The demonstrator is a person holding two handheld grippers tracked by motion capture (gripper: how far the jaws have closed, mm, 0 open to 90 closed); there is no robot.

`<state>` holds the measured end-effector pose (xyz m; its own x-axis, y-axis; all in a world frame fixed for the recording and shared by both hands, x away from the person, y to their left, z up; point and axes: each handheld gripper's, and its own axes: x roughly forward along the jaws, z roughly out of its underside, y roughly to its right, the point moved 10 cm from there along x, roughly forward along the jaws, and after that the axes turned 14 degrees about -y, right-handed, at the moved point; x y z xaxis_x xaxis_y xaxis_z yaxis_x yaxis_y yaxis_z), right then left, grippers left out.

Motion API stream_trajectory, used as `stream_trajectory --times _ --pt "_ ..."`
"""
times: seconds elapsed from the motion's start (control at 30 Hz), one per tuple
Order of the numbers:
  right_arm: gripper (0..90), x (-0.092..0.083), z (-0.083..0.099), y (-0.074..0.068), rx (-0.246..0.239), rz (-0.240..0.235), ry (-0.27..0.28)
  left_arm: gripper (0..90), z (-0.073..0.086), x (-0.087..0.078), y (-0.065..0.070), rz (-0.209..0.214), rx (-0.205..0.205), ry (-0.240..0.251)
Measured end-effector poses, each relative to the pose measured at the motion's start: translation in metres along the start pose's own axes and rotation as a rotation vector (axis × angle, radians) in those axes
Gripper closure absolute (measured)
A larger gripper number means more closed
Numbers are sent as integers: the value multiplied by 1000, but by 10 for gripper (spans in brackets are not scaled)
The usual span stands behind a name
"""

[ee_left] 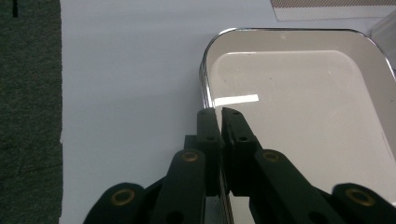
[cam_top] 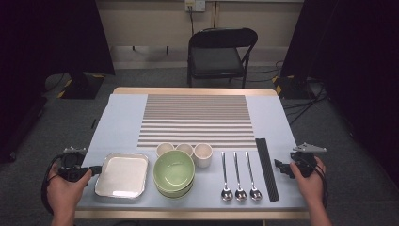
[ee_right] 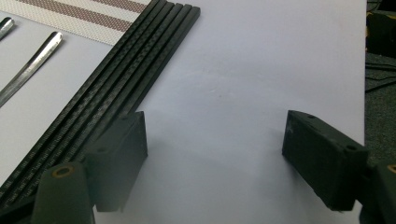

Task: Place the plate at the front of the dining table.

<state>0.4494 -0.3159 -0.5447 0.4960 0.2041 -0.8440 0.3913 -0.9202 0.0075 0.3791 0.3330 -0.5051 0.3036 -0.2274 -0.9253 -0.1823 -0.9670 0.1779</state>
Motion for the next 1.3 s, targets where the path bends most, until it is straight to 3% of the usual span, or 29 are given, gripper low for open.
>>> stream_trajectory --times 0.43,0.83,0.9,1.3 --pt "211 0 0 0 0 0 0 869 1 5 0 29 -21 -12" --pt "211 0 0 0 0 0 0 877 -1 4 0 3 -37 -18" --pt "211 0 0 0 0 0 0 880 -1 4 0 18 -59 -13" --pt "211 0 0 0 1 0 0 889 -2 3 -2 40 -88 2"
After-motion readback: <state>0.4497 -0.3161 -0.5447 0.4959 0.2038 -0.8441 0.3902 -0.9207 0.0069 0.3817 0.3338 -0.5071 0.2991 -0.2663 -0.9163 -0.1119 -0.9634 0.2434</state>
